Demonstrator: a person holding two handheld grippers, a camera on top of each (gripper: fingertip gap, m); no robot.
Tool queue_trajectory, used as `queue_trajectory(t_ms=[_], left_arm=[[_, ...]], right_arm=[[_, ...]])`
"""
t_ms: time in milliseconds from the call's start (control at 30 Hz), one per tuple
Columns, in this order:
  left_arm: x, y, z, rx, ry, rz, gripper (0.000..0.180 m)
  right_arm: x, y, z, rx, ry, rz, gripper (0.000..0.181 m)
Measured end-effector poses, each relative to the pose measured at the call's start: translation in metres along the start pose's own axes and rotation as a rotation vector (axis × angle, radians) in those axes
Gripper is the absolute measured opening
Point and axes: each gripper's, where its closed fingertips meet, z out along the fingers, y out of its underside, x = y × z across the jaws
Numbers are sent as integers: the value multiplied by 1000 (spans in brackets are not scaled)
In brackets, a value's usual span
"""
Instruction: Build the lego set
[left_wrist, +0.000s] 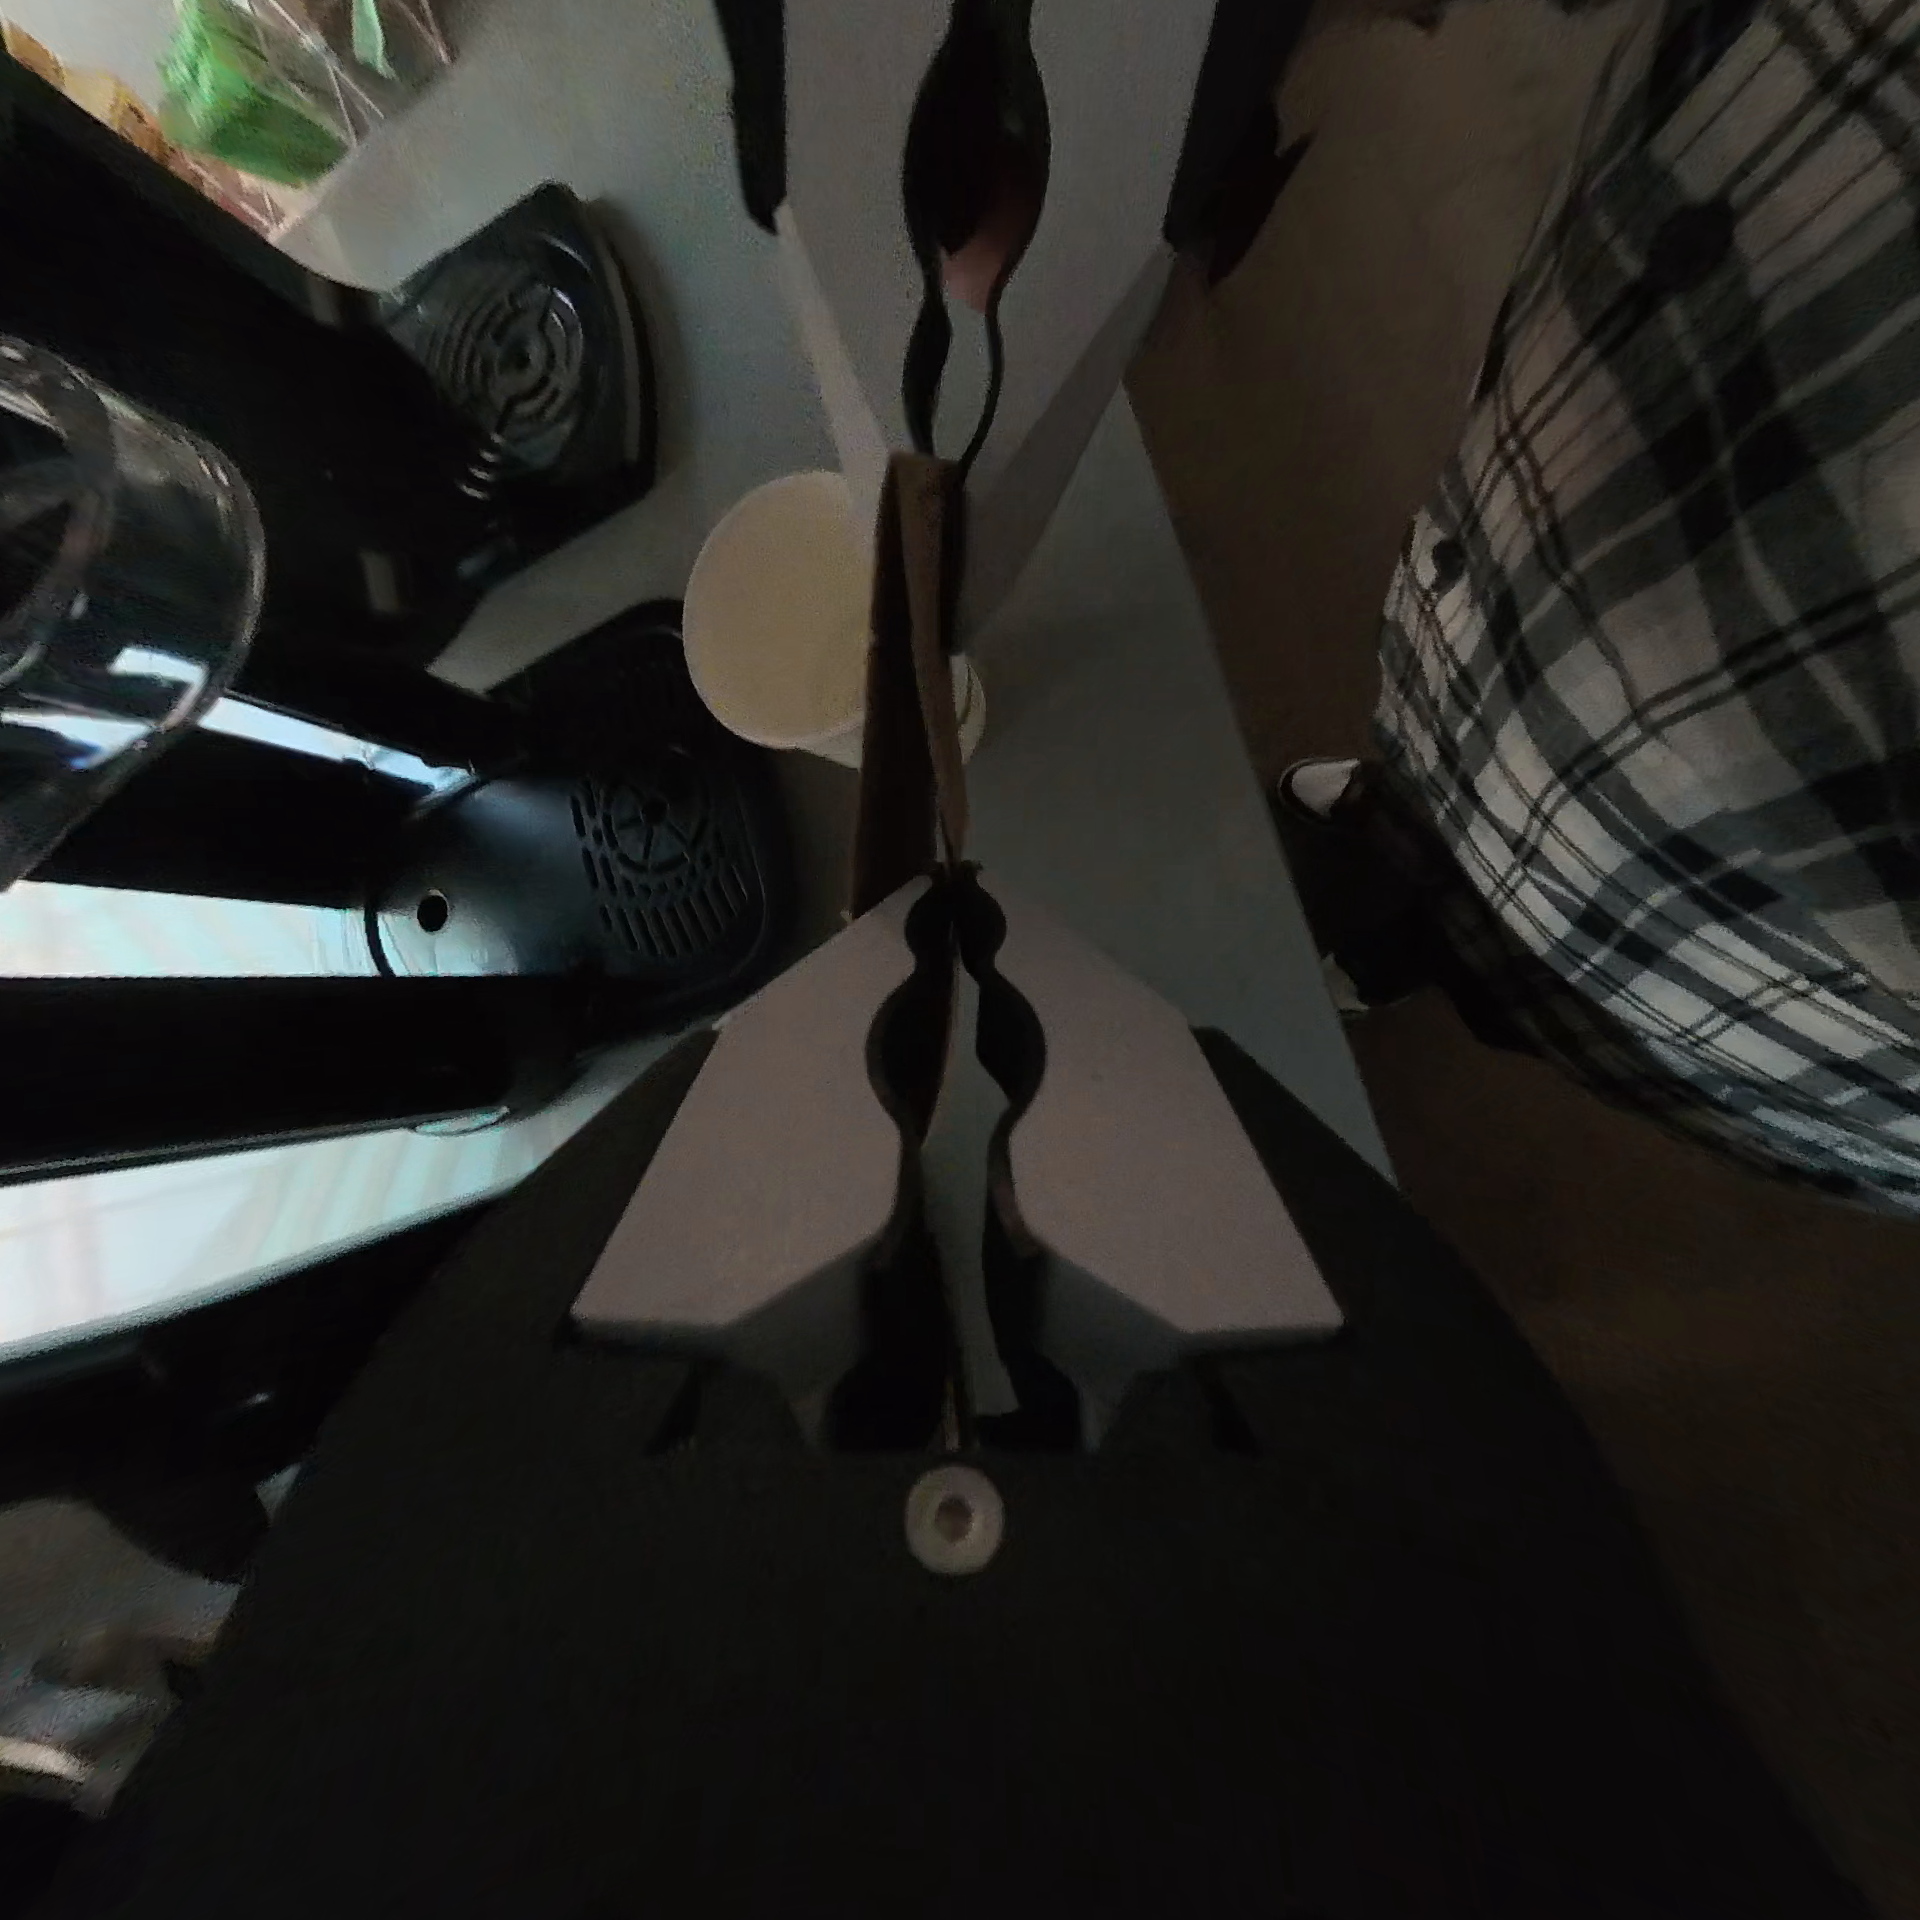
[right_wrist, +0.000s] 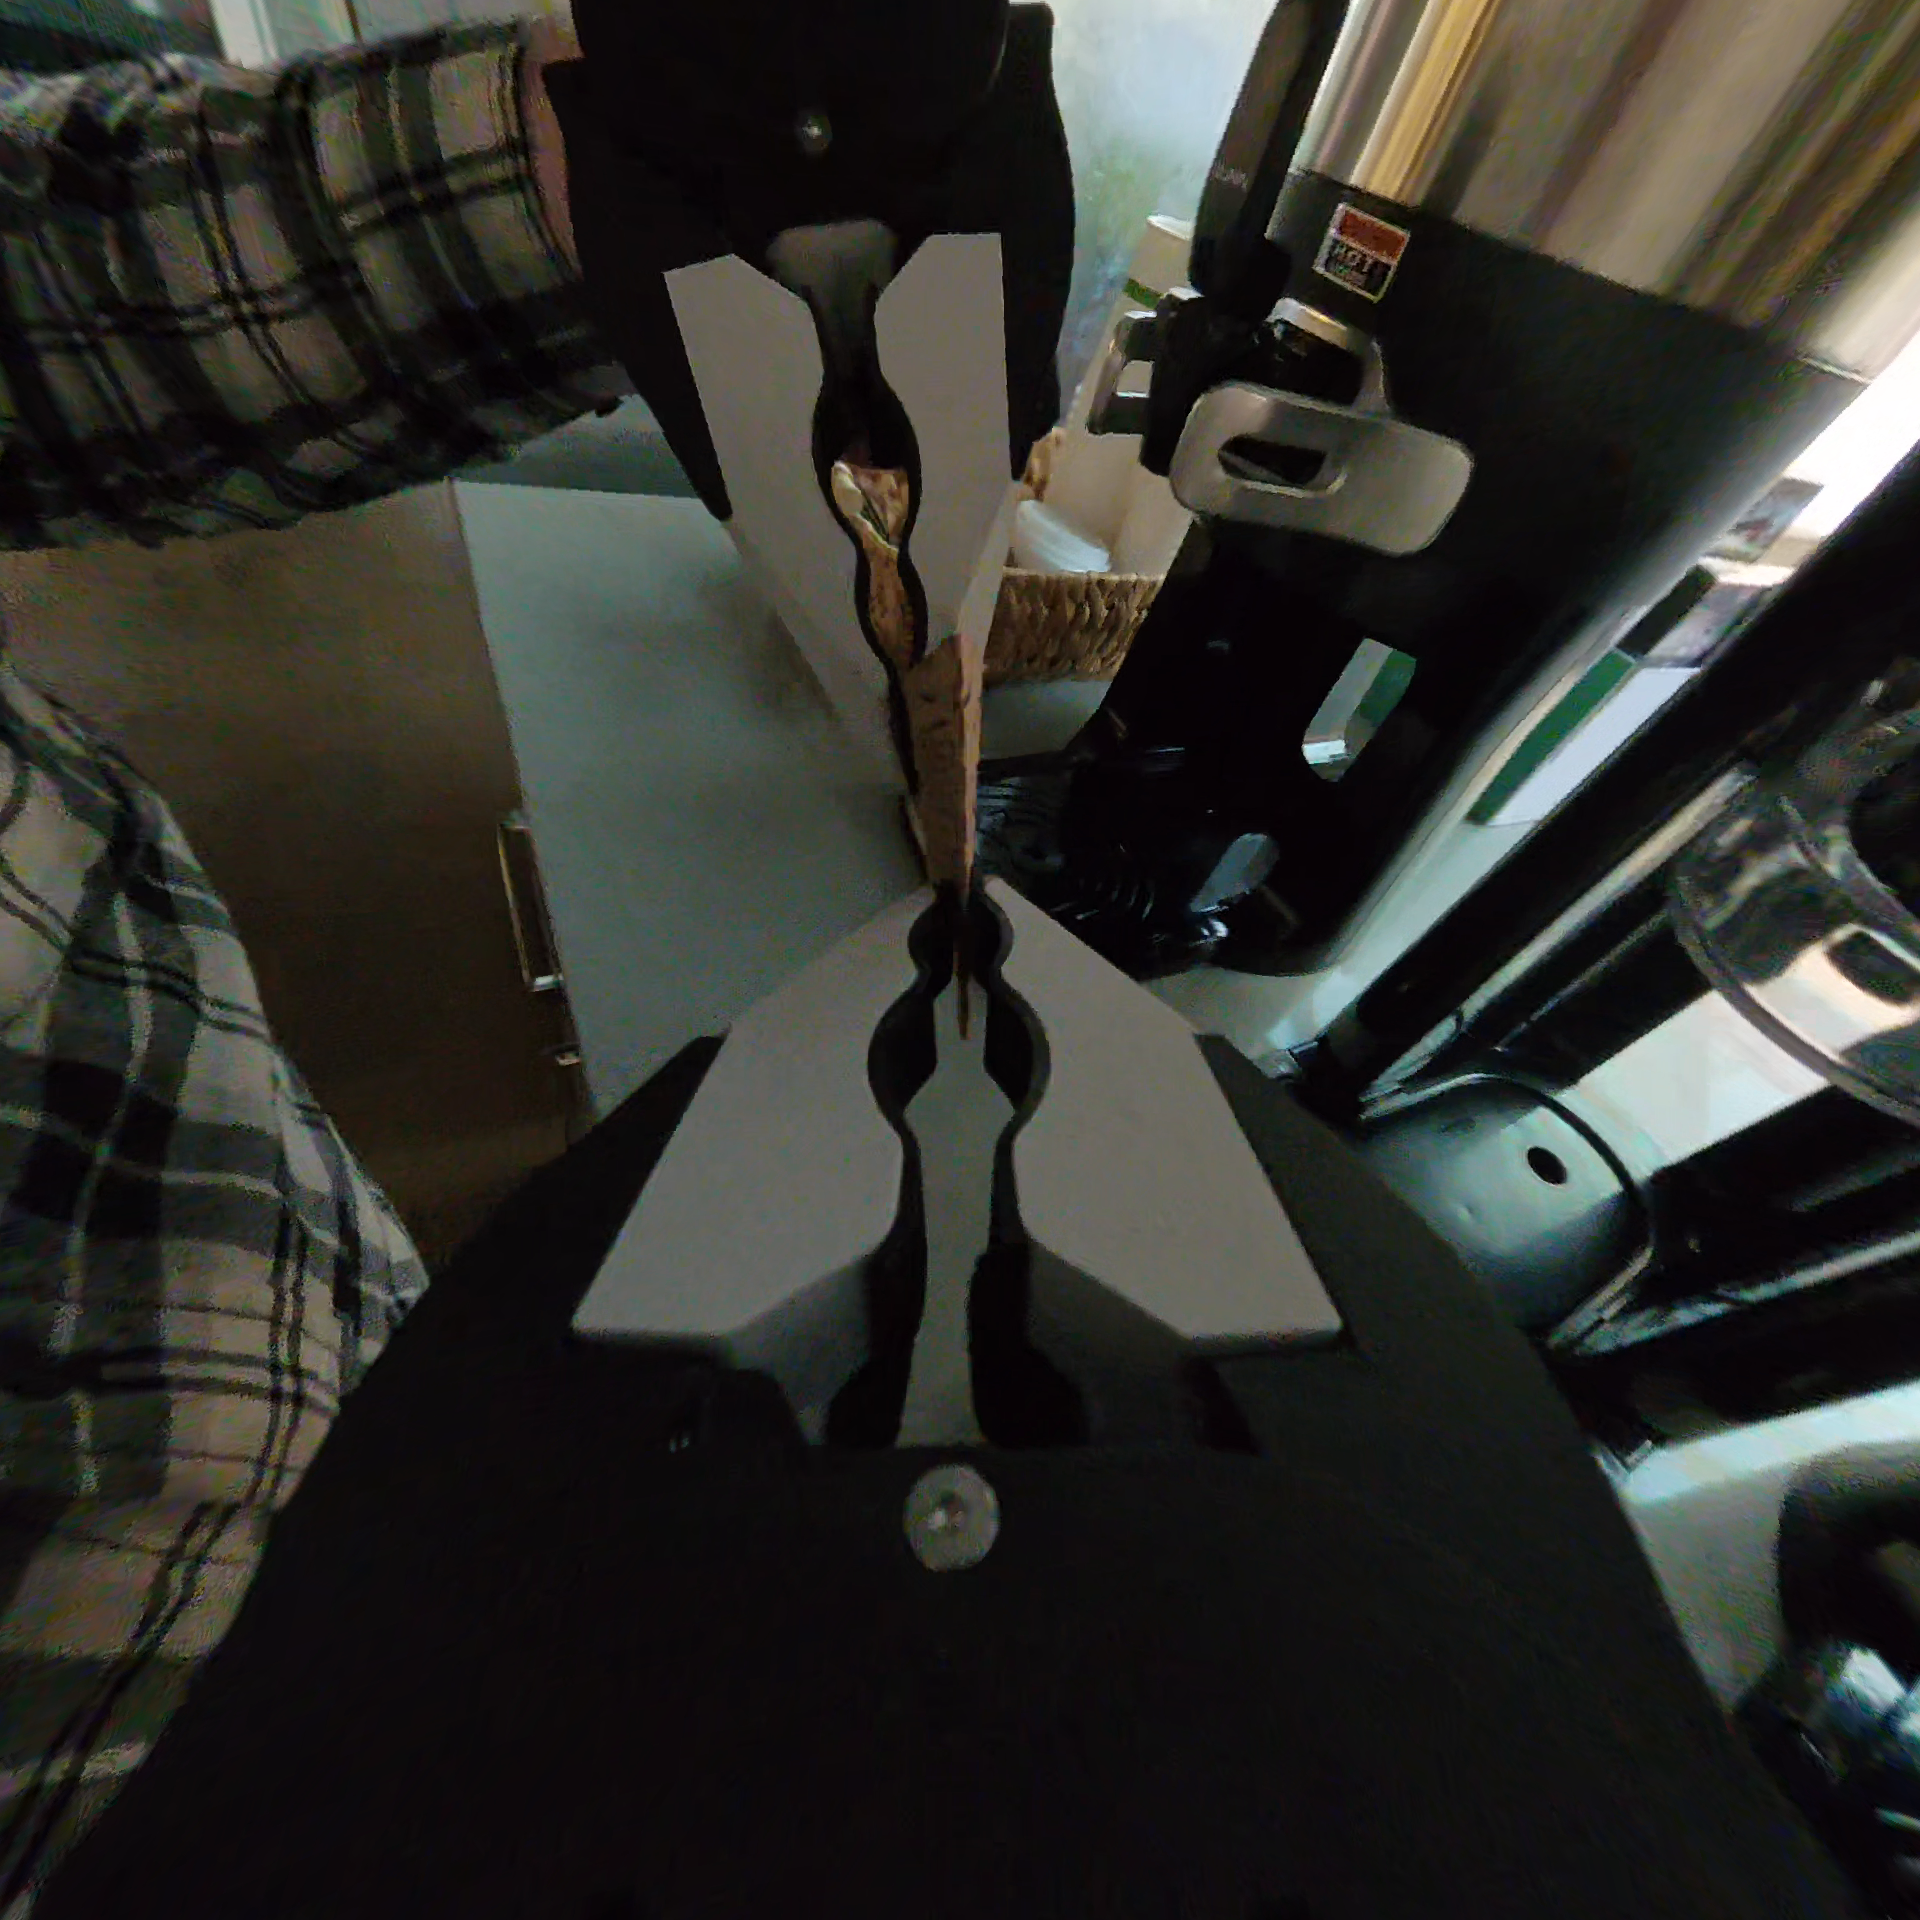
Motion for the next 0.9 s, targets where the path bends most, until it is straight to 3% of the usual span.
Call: queue_trajectory(t_ms=[100,233,267,300,367,467,700,900], left_arm=[[-13,-15,3,100,-45,-57,3],[-42,-30,-1,315,-224,-310,63],[-53,-26,-3,368,-299,-419,94],[-56,-24,0,431,-304,-529,112],[-57,-23,10,556,-281,-723,126],[-51,-31,36,623,-229,-859,156],[-64,-47,34,887,-256,-981,158],[-66,-50,33,936,-302,-926,151]], right_arm=[[9,0,-13,41,76,26,0],[36,2,-31,103,269,72,0],[41,2,-35,119,308,81,0],[44,3,-38,132,335,80,0],[48,5,-42,138,392,52,0],[46,3,-40,140,436,-5,0],[30,4,-19,120,455,-135,0],[22,6,-9,121,442,-151,0]])
